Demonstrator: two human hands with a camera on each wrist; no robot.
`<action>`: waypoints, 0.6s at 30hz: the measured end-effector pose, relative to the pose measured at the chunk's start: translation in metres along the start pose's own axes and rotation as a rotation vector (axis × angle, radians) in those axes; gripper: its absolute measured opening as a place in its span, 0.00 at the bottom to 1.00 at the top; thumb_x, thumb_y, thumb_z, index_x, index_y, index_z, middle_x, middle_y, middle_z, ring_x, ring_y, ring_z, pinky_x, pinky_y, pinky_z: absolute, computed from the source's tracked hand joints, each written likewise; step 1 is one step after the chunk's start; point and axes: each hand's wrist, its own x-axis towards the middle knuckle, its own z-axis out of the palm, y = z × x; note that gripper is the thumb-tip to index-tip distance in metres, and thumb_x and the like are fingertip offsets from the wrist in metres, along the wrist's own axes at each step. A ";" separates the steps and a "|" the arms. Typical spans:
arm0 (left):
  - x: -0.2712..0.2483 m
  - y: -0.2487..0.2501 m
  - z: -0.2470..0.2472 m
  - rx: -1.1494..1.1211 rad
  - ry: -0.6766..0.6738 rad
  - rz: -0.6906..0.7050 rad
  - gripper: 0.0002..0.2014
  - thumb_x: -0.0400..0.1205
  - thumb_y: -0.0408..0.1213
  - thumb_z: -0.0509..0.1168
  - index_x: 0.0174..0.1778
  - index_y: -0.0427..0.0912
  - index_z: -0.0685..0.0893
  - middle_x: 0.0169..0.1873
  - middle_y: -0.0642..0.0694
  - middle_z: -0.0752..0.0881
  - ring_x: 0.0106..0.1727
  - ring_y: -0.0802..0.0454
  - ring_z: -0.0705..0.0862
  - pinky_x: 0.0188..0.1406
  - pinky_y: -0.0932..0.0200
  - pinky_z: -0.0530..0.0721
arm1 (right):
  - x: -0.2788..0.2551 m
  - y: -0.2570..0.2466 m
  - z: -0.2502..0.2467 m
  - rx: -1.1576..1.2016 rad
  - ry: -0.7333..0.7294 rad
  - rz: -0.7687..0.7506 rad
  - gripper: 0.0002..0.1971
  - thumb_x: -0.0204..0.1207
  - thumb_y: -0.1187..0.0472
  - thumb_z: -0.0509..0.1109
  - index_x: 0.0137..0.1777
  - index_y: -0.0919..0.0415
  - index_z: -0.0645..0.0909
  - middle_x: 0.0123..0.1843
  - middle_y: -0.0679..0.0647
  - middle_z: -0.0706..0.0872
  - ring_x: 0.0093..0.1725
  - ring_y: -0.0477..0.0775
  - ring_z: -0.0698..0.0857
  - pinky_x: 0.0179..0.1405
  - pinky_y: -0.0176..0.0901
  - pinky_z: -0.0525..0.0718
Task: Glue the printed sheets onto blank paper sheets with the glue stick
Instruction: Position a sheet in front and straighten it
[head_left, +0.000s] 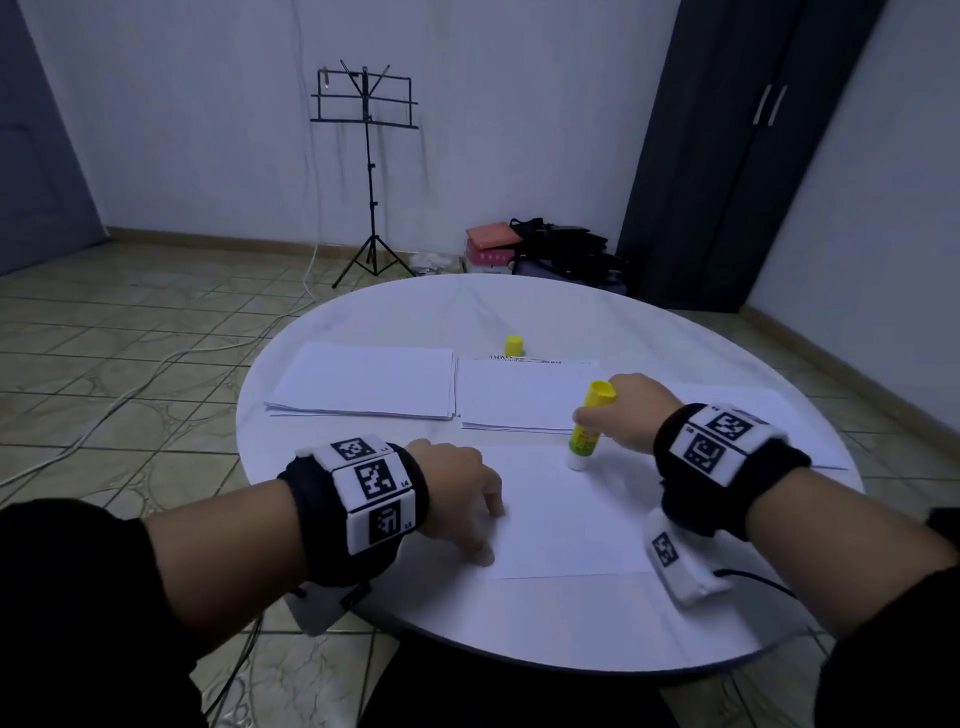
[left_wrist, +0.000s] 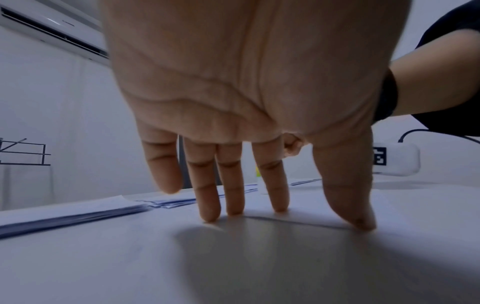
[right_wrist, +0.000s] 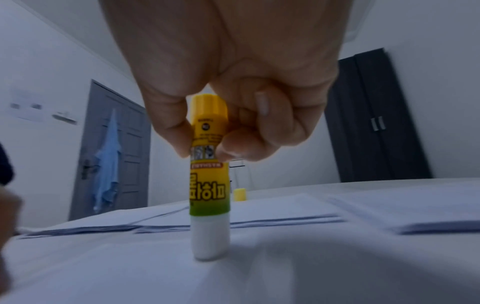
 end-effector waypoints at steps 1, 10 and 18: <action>0.001 0.000 0.000 0.013 0.002 -0.002 0.29 0.71 0.62 0.71 0.67 0.60 0.76 0.63 0.53 0.76 0.65 0.49 0.77 0.66 0.51 0.72 | 0.000 0.010 -0.004 0.018 0.006 0.029 0.12 0.74 0.52 0.69 0.44 0.61 0.75 0.43 0.56 0.79 0.44 0.57 0.79 0.37 0.43 0.75; 0.003 -0.008 0.001 -0.042 -0.034 -0.082 0.39 0.66 0.67 0.72 0.72 0.60 0.69 0.71 0.55 0.71 0.74 0.49 0.66 0.71 0.48 0.67 | -0.019 0.021 -0.019 0.113 0.080 0.009 0.10 0.74 0.57 0.69 0.37 0.60 0.72 0.36 0.54 0.77 0.38 0.55 0.77 0.32 0.42 0.73; 0.000 -0.006 0.001 -0.040 -0.071 -0.215 0.58 0.54 0.74 0.72 0.77 0.55 0.55 0.71 0.48 0.69 0.72 0.41 0.69 0.71 0.42 0.69 | -0.059 -0.049 0.013 0.069 -0.113 -0.374 0.13 0.75 0.50 0.69 0.42 0.61 0.79 0.37 0.51 0.78 0.41 0.52 0.77 0.32 0.36 0.71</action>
